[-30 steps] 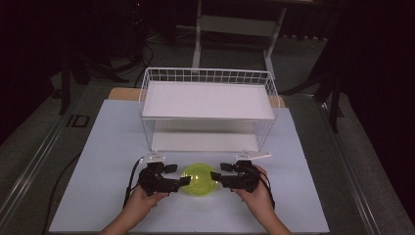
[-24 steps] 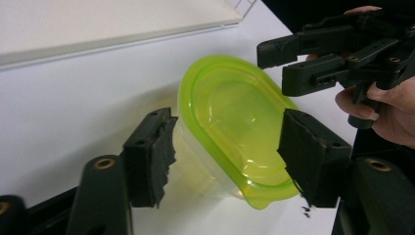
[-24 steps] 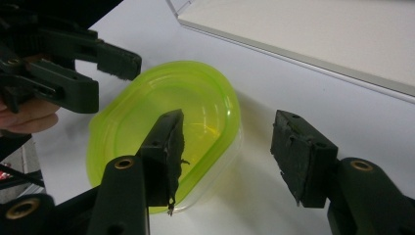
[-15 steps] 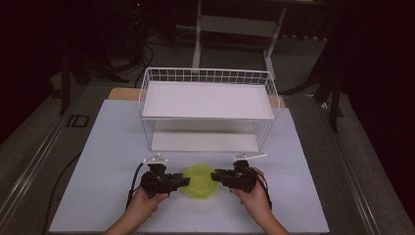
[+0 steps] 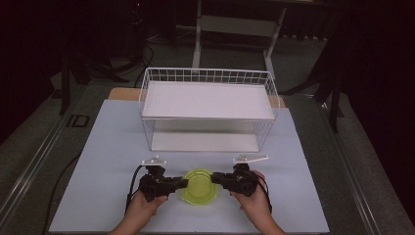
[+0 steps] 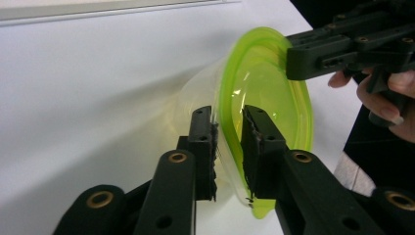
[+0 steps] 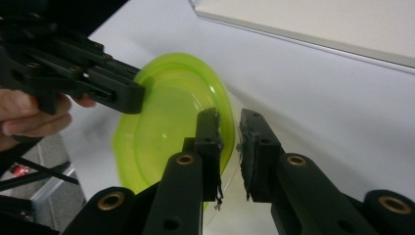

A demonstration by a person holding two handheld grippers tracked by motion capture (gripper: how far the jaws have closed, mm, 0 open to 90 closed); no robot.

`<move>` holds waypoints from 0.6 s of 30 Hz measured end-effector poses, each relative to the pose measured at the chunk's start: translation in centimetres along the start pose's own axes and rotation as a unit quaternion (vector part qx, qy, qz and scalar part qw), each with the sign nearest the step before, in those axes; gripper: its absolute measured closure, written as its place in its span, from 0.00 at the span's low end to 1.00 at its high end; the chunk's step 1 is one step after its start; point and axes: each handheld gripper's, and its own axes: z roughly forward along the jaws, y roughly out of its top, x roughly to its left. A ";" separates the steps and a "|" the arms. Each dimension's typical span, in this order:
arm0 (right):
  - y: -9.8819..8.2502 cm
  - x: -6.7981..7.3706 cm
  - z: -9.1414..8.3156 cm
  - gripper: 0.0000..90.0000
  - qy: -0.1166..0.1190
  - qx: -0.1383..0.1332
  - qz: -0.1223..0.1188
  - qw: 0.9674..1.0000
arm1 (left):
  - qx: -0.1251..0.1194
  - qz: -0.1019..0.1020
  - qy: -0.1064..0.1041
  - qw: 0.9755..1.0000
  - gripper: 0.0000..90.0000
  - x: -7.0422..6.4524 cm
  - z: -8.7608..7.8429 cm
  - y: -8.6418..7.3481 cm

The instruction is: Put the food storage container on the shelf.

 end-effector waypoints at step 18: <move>2.3 1.8 -2.6 0.90 -0.014 -0.026 -0.049 0.998 | -0.037 0.030 0.013 0.999 0.90 -2.2 -2.2 3.2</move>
